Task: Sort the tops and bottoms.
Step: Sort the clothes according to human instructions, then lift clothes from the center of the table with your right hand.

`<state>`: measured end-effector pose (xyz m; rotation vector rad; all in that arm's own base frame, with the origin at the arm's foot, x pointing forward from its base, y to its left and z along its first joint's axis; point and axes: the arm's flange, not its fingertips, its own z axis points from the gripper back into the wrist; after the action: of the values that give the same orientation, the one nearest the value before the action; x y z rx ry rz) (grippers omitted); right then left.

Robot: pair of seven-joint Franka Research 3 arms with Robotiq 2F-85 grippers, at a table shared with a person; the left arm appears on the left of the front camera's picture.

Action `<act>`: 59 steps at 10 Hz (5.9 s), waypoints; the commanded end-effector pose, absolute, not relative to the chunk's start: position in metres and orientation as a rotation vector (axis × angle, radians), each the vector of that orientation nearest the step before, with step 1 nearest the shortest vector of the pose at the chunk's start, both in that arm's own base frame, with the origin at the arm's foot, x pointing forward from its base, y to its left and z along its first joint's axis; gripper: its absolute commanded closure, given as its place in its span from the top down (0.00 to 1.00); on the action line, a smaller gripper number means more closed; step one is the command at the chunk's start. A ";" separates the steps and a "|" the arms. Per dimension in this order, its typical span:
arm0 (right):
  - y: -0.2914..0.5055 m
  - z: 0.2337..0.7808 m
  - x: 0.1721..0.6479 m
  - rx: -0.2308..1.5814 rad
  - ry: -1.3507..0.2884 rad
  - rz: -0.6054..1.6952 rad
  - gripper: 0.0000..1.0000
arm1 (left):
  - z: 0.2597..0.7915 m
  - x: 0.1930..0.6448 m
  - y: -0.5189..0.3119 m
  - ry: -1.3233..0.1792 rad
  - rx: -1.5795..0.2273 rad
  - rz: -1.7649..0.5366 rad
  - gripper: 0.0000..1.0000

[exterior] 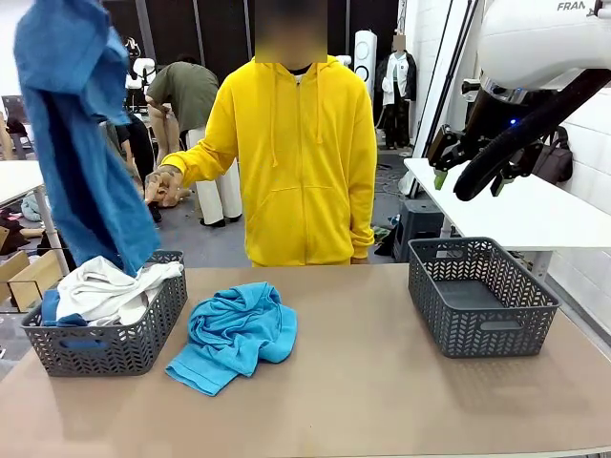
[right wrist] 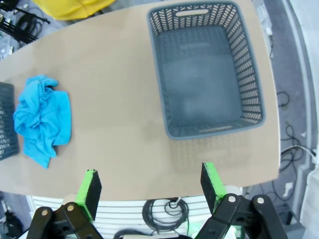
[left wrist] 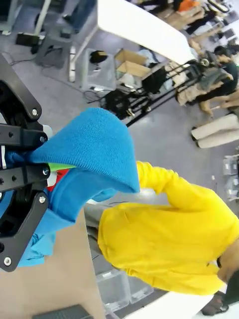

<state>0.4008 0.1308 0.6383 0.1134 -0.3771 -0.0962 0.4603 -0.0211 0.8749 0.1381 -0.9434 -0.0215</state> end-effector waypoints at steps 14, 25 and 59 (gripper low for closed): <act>0.131 0.632 0.399 0.141 -0.389 -0.101 1.00 | 0.671 0.474 0.011 -0.729 -0.047 0.112 0.00; 0.131 0.632 0.399 0.141 -0.389 -0.101 1.00 | 0.476 0.546 0.048 -0.354 -0.170 0.319 0.00; 0.295 0.667 0.539 0.212 -0.251 0.474 1.00 | 0.664 0.447 0.137 -0.699 0.016 0.392 1.00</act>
<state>0.4846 0.2618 0.6471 0.2060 -0.3422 0.3112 0.4585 0.1086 0.6610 0.0083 -0.6411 0.2990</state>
